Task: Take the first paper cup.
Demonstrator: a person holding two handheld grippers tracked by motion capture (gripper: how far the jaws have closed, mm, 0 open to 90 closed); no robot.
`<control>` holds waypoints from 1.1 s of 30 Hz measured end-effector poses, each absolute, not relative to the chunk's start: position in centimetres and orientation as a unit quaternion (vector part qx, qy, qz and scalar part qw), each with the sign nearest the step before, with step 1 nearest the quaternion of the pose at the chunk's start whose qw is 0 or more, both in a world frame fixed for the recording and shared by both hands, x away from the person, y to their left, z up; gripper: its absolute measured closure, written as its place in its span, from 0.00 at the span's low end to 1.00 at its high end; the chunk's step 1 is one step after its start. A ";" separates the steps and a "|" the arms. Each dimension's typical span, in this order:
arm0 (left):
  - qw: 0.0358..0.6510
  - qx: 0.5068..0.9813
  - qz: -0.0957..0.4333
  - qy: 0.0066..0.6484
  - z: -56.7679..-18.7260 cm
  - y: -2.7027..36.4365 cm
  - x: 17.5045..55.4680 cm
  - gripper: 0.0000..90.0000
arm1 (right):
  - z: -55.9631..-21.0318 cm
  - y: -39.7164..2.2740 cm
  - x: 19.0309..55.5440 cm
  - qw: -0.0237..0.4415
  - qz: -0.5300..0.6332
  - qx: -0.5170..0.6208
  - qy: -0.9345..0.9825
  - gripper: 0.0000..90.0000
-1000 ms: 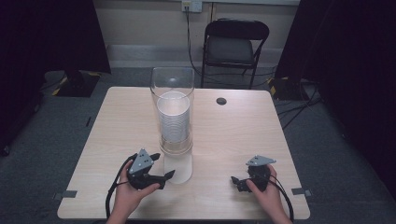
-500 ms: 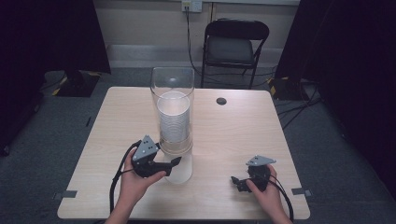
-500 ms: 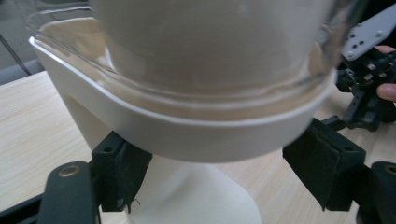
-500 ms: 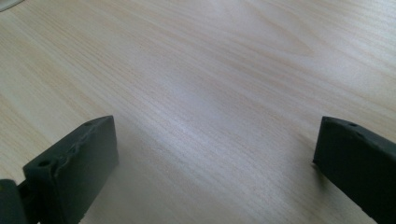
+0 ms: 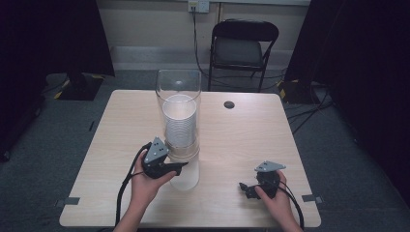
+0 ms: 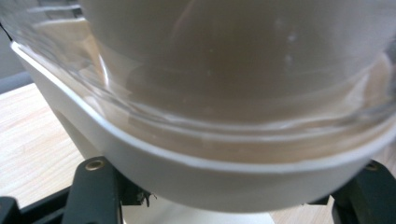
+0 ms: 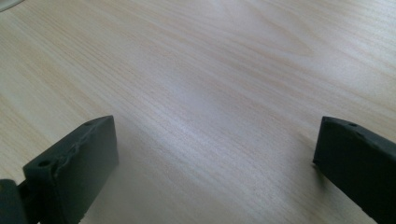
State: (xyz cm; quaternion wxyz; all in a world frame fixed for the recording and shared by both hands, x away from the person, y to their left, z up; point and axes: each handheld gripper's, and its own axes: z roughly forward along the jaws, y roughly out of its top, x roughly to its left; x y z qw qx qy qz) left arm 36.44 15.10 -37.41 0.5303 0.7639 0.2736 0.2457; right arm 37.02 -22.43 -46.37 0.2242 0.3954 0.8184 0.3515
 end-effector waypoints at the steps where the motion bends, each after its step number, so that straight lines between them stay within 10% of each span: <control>1: 0.530 0.764 0.246 0.274 -37.4 15.1 36.4 0.39 | -46.4 -22.4 37.0 0.224 0.352 0.395 0.818 0.00; 21: 0.534 0.751 0.270 0.277 -38.6 14.8 36.3 0.40 | -46.4 -22.4 37.0 0.224 0.352 0.396 0.818 0.00; 27: 0.541 0.745 0.270 0.282 -38.8 14.3 36.7 0.25 | -46.4 -22.4 37.0 0.224 0.352 0.395 0.818 0.00; 33: 0.553 0.735 0.275 0.281 -38.9 14.2 36.9 0.37 | -46.4 -22.4 37.0 0.224 0.352 0.396 0.818 0.00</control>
